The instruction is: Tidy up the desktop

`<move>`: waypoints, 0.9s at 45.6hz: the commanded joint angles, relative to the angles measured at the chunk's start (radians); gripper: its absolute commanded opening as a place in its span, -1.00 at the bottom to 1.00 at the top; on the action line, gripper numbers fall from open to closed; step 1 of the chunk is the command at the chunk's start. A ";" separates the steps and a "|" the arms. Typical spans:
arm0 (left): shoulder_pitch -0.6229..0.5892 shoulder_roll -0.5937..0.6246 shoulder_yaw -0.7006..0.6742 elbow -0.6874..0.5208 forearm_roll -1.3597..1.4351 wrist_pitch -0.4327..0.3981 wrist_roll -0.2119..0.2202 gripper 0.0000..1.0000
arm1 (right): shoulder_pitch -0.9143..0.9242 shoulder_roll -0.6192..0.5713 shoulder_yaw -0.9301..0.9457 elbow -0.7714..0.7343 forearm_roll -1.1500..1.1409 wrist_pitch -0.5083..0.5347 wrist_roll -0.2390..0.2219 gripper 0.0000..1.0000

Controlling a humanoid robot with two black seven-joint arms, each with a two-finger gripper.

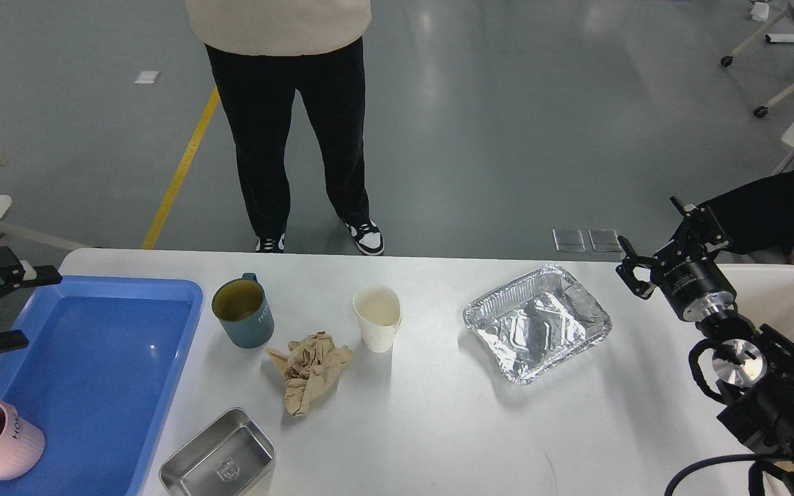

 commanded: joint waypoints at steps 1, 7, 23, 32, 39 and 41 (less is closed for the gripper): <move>-0.001 0.019 -0.002 0.000 0.002 -0.025 0.003 1.00 | -0.005 -0.001 -0.001 0.000 -0.001 0.001 0.000 1.00; -0.003 0.018 -0.002 0.002 0.002 -0.025 0.008 1.00 | -0.008 0.002 -0.001 0.000 0.001 0.001 0.000 1.00; -0.026 -0.062 -0.004 0.037 0.046 0.071 0.061 0.99 | -0.007 0.005 -0.001 0.002 0.001 0.001 0.000 1.00; -0.070 -0.480 0.004 0.210 0.215 0.337 0.256 0.96 | -0.007 0.008 -0.001 0.003 0.001 0.003 0.000 1.00; -0.113 -0.833 0.012 0.415 0.358 0.414 0.362 0.94 | -0.007 0.014 -0.001 0.003 0.001 0.006 0.000 1.00; -0.124 -0.910 0.015 0.455 0.377 0.415 0.382 0.94 | -0.008 0.014 -0.001 0.003 -0.001 0.007 0.000 1.00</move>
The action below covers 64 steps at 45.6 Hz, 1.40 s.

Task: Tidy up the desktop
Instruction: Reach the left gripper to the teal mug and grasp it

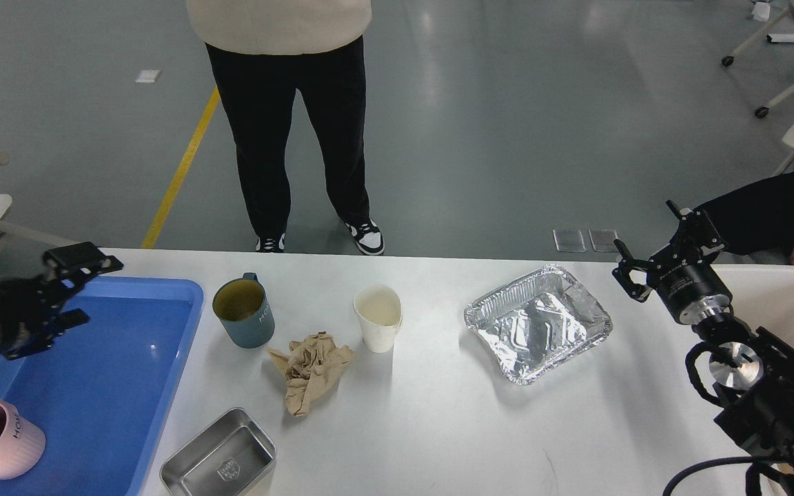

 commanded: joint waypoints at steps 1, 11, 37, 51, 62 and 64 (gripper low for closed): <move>-0.033 -0.247 0.007 0.140 0.072 0.030 0.070 0.94 | -0.002 0.000 0.000 0.000 0.000 0.003 0.000 1.00; -0.097 -0.409 0.119 0.312 0.160 0.030 0.085 0.81 | -0.002 -0.007 0.000 0.002 -0.001 0.007 0.000 1.00; -0.091 -0.416 0.122 0.395 0.184 0.021 0.091 -0.29 | -0.005 -0.007 0.000 0.002 0.000 0.010 0.000 1.00; -0.096 -0.462 0.158 0.444 0.189 0.022 0.101 -0.99 | -0.008 -0.003 0.000 0.003 0.000 0.010 0.001 1.00; -0.100 -0.469 0.156 0.443 0.195 0.007 0.116 -1.00 | -0.008 -0.004 0.000 0.003 -0.001 0.010 0.001 1.00; -0.102 -0.469 0.156 0.441 0.195 0.004 0.117 -1.00 | -0.006 -0.004 0.000 0.003 0.000 0.009 0.001 1.00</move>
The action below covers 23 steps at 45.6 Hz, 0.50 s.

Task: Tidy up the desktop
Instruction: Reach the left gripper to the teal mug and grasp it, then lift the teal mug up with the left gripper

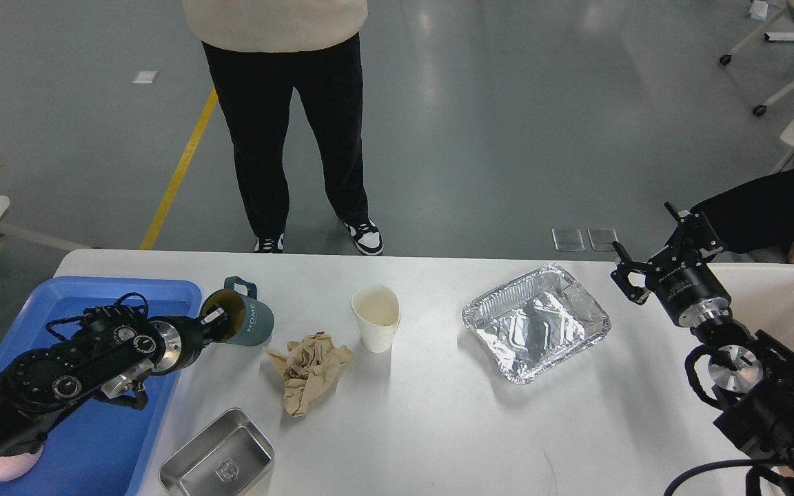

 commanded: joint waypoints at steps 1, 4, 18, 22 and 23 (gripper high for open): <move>-0.006 0.000 -0.001 -0.003 0.000 -0.013 0.006 -1.00 | 0.002 -0.001 0.000 0.000 0.001 0.000 0.000 1.00; -0.015 0.000 -0.003 -0.011 -0.001 -0.023 0.015 -1.00 | 0.002 -0.003 0.000 0.006 0.001 0.000 0.000 1.00; -0.090 0.190 -0.037 -0.213 -0.024 -0.246 0.095 -1.00 | 0.005 0.000 0.000 0.011 0.001 0.000 0.000 1.00; -0.119 0.325 -0.093 -0.333 -0.067 -0.421 0.132 -1.00 | 0.006 0.000 0.000 0.014 0.001 -0.001 0.000 1.00; -0.121 0.363 -0.110 -0.359 -0.079 -0.472 0.141 -1.00 | 0.008 0.002 0.000 0.014 0.001 -0.001 0.000 1.00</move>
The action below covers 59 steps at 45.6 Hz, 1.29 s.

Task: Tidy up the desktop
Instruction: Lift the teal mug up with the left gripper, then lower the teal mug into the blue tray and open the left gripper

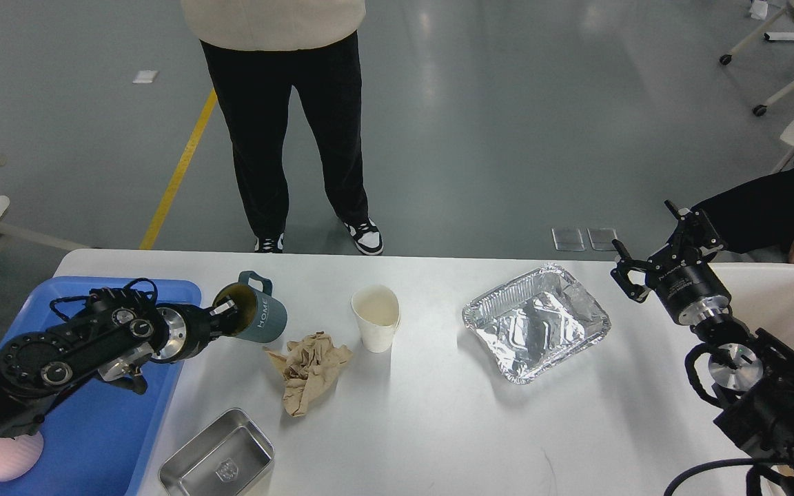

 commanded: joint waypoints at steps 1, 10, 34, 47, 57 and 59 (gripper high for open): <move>-0.033 0.208 -0.084 -0.162 -0.058 -0.265 0.050 -1.00 | 0.003 0.002 0.000 0.003 -0.001 -0.001 0.000 1.00; -0.120 0.520 -0.265 -0.263 -0.187 -0.639 0.080 -1.00 | 0.003 0.003 0.000 0.003 -0.001 -0.001 0.000 1.00; -0.182 0.702 -0.215 -0.249 -0.255 -0.639 0.087 -1.00 | 0.009 0.014 -0.003 0.045 -0.015 -0.010 -0.003 1.00; -0.049 0.620 -0.098 -0.243 -0.025 -0.639 0.007 -1.00 | 0.005 0.017 -0.005 0.045 -0.015 -0.010 -0.003 1.00; 0.100 0.546 -0.112 -0.242 0.144 -0.639 -0.065 -1.00 | -0.003 0.014 -0.003 0.045 -0.015 -0.007 -0.003 1.00; 0.116 0.544 -0.110 -0.242 0.164 -0.638 -0.075 -1.00 | -0.003 0.011 -0.005 0.045 -0.015 -0.006 -0.003 1.00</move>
